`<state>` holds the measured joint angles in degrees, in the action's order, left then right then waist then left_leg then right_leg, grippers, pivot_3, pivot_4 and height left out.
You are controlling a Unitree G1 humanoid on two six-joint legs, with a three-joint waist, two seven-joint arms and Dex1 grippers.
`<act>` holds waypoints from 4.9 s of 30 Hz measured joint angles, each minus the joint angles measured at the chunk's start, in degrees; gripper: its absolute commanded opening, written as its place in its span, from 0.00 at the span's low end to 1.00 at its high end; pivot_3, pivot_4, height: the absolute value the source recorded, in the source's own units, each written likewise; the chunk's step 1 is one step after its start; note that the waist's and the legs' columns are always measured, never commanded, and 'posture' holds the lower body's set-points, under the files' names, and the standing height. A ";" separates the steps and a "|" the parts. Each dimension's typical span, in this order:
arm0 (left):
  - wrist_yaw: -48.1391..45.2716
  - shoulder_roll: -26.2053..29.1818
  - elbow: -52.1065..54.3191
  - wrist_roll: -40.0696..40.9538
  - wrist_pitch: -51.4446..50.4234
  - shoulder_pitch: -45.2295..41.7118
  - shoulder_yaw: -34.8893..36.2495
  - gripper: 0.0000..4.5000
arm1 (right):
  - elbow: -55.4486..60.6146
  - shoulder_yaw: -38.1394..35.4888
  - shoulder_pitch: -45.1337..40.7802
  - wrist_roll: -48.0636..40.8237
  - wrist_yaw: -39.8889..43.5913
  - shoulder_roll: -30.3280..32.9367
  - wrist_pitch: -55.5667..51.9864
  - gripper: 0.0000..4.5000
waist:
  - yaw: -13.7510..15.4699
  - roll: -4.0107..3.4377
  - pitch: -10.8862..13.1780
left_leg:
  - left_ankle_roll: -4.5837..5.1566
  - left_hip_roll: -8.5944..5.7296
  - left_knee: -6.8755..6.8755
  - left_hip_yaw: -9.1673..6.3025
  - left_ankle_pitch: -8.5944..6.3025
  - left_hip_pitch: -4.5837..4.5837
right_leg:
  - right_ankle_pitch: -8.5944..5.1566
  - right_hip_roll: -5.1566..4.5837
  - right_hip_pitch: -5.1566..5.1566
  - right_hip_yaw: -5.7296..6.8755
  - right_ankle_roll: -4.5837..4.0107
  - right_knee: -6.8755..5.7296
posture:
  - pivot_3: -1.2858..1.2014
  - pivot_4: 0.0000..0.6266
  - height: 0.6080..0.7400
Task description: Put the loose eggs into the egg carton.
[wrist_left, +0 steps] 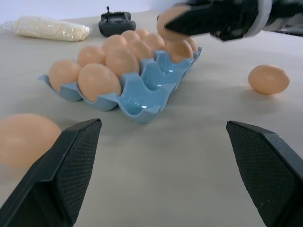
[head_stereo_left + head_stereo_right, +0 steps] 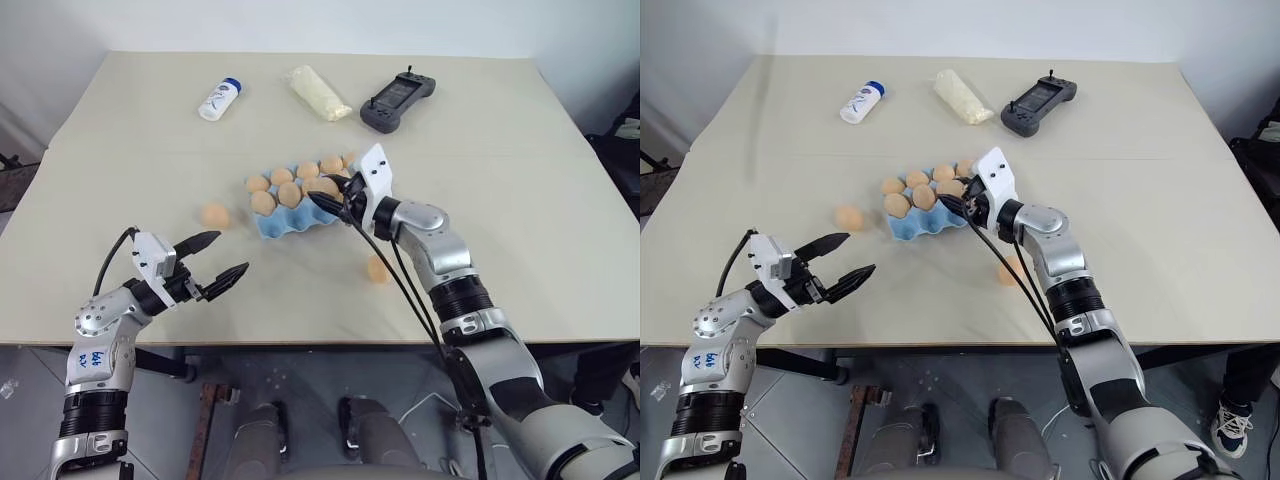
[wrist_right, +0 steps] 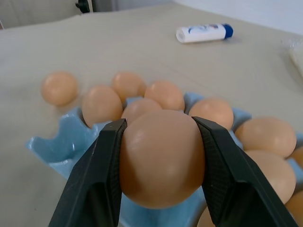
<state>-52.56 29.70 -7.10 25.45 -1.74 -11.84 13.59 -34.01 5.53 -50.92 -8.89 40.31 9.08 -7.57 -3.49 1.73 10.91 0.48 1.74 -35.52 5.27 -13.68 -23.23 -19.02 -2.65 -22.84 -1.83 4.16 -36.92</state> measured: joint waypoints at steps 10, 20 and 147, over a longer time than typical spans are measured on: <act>0.55 -0.16 0.06 0.03 0.00 0.20 -0.03 1.00 | -2.33 0.46 -1.02 1.29 0.12 -0.83 1.36 0.99 | -1.26 0.00 0.00 | 0.00 0.00 0.04 0.00 0.00 0.00 | 0.00 0.00 -0.02 0.00 0.00 -0.02 | 0.52 0.24 1.00; -2.39 1.57 0.45 0.75 -0.29 3.24 -0.05 1.00 | 11.64 -1.51 3.26 -4.73 11.77 8.50 -2.64 0.99 | -1.03 0.00 0.00 | 0.00 0.00 0.28 -0.03 0.00 -0.01 | 0.00 -0.01 -0.02 0.03 0.00 0.05 | 0.52 0.24 1.00; -12.50 0.35 -7.92 3.45 11.81 1.68 0.07 1.00 | -17.60 0.87 -11.17 6.67 -6.12 -12.97 12.30 0.99 | -1.95 0.01 -0.02 | -0.08 0.02 0.27 0.19 0.27 -0.09 | -0.14 -0.08 -0.60 0.10 -0.25 -0.58 | 0.52 0.24 1.00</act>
<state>-65.07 30.06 -15.02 28.90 10.07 -10.16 13.66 -51.61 6.39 -62.09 -2.22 34.19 -3.89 4.73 -5.44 1.74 10.89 0.40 1.76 -35.25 5.46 -13.41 -23.33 -19.15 -2.74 -23.45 -1.74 3.91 -37.49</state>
